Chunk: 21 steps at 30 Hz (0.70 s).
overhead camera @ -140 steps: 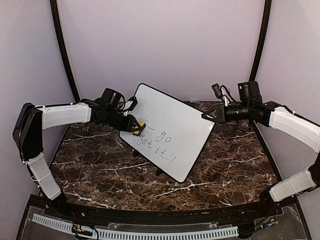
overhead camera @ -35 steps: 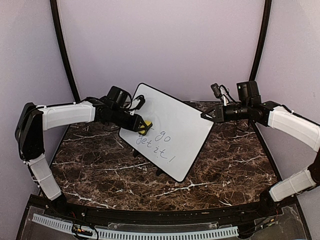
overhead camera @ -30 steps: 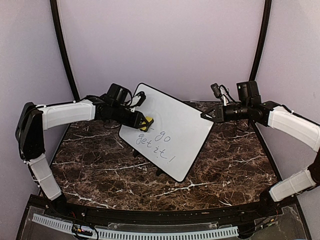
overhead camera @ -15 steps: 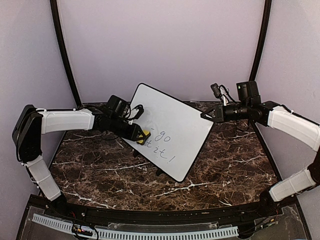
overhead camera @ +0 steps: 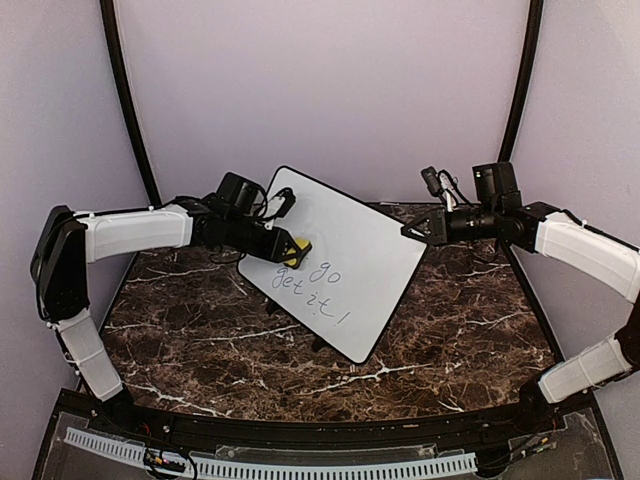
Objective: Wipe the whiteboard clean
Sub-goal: Erase the center of the whiteboard.
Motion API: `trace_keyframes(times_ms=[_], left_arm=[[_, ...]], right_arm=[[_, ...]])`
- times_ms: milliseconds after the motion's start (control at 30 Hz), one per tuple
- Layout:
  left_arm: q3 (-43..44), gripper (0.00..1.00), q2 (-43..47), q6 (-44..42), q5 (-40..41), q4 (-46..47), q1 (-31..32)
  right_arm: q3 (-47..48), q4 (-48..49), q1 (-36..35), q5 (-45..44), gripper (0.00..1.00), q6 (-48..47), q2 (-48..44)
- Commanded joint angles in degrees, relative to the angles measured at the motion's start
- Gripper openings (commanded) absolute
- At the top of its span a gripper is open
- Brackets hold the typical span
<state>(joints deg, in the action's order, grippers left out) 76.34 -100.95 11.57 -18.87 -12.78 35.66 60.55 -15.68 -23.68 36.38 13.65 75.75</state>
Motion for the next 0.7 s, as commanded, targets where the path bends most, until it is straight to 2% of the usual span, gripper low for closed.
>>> trace_keyframes(times_ms=[0,233,667], left_arm=[[-5.69,0.03,2.30,0.56,0.24,0.49,0.50],[-9.87,0.03,4.28,1.26,0.15,1.70,1.05],[1.80,0.03,-0.78,-0.72,1.34,0.75,1.34]], right_arm=[[-0.34,0.57,-1.89,3.08,0.00,-6.88,0.43],[-0.30,0.76,-1.85,3.26,0.00,-6.88,0.78],[-0.32,0.30,-1.85,2.91,0.00,-6.88,0.11]])
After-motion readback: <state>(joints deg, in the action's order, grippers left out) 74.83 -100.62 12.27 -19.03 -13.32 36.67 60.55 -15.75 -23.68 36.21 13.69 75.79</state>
